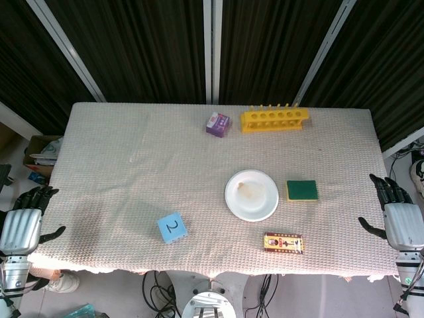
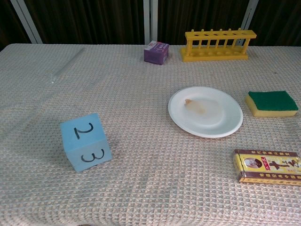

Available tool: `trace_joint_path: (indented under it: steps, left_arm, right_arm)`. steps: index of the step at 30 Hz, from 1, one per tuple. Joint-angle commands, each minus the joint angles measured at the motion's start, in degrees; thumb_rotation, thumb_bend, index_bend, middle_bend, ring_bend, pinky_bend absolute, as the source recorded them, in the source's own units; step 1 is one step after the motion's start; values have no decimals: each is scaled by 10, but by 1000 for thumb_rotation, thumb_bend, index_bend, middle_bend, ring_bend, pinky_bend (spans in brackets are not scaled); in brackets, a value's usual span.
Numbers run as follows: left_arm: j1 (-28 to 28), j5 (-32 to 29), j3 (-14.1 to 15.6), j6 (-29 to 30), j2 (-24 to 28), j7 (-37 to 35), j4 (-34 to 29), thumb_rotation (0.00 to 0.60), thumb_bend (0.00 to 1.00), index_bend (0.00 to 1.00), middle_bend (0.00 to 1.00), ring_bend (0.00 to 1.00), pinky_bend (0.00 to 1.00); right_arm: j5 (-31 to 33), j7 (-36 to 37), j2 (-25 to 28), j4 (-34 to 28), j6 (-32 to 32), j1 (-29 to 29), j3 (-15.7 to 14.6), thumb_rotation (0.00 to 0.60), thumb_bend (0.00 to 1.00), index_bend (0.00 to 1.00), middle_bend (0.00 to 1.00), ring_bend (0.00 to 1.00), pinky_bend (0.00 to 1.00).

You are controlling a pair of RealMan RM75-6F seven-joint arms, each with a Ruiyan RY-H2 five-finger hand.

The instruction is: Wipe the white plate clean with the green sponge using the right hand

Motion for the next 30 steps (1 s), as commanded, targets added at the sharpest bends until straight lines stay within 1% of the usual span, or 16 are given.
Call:
trace_joint_path:
  steps: [1,5,7,10,12,16,22,27,30]
  left_arm:
    - [4,3,2,4,-1,1,-1,600,0,194,160,119,168]
    - [5,8,6,3,0,1,-4,600,0,194,160,119,168]
    - [5,11,6,3,-1,2,-5,600,0,194,160,119,168]
    - [3,19,7,4,-4,4,-8,600,0,194,160,119,168]
    - [4,24,9,6,-6,6,-9,600,0,194,160,119,168]
    - [5,25,11,5,-8,8,-11,600,0,194,160,119,168]
    - [4,22,12,-4,-4,18,-20,600,0,205,160,119,168]
    - [1,20,12,-10,-2,22,-23,600,0,216,160,119,168]
    - [1,15,9,-12,0,23,-24,600,0,229,160,119,168]
  right_arm:
    - [-5,5,-2,0,0,-2,-5,600,74,0,146,83,207]
    - [-10,4,0,-2,-8,1,-9,600,75,0,150,84,207]
    - [-9,2,5,-9,-26,8,-11,600,73,0,148,86,207]
    - [7,2,15,-21,-81,33,-12,600,72,0,143,86,207]
    - [26,-2,17,-18,-126,55,-7,600,71,0,141,86,207]
    - [65,-18,-4,15,-200,97,5,600,71,0,141,84,208]
    - [100,-63,-67,93,-291,159,11,600,72,0,135,80,208]
    - [115,-78,-104,134,-334,191,12,600,83,2,129,65,207]
    - [117,-77,-120,151,-339,201,13,600,154,55,155,65,207]
